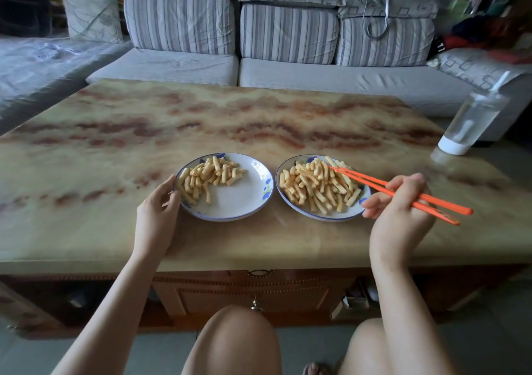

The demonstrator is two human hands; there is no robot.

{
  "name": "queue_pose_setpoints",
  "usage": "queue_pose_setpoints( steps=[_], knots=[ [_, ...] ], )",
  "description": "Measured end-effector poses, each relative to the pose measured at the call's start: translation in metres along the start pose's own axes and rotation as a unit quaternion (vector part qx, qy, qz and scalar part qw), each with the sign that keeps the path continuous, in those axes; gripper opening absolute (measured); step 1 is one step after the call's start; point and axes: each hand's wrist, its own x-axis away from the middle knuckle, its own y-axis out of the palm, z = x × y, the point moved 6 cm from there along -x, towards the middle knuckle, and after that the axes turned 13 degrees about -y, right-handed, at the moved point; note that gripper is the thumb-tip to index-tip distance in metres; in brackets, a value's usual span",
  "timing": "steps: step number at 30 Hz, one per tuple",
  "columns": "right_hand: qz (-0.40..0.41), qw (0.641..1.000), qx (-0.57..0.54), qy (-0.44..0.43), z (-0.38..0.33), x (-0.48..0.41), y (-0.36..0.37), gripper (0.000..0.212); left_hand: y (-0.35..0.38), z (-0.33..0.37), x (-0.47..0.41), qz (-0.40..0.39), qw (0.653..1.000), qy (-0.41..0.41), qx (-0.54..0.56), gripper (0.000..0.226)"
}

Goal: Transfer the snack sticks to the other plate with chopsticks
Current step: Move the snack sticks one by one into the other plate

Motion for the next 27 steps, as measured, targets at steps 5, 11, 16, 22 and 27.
queue_pose_setpoints(
  steps=[5,11,16,22,27],
  knots=[
    [0.001,1.0,0.02,0.004,0.004,-0.004,-0.008,0.036,0.0,0.0,0.001,-0.003,1.0,-0.002,0.0,0.04],
    [-0.016,1.0,0.013,-0.014,-0.003,-0.001,-0.005,0.036,0.001,-0.002,-0.001,-0.001,1.0,-0.001,0.001,0.039],
    [-0.076,0.996,-0.02,-0.035,-0.011,0.01,0.012,0.036,0.001,-0.004,-0.003,-0.003,1.0,-0.001,0.0,0.04],
    [-0.25,0.966,-0.069,0.009,-0.005,0.043,0.06,0.044,0.002,-0.005,-0.005,-0.002,1.0,-0.002,0.003,0.04],
    [-0.317,0.947,-0.052,-0.003,0.003,0.061,0.086,0.043,0.002,-0.006,-0.006,-0.001,1.0,0.003,0.001,0.04]
  ],
)
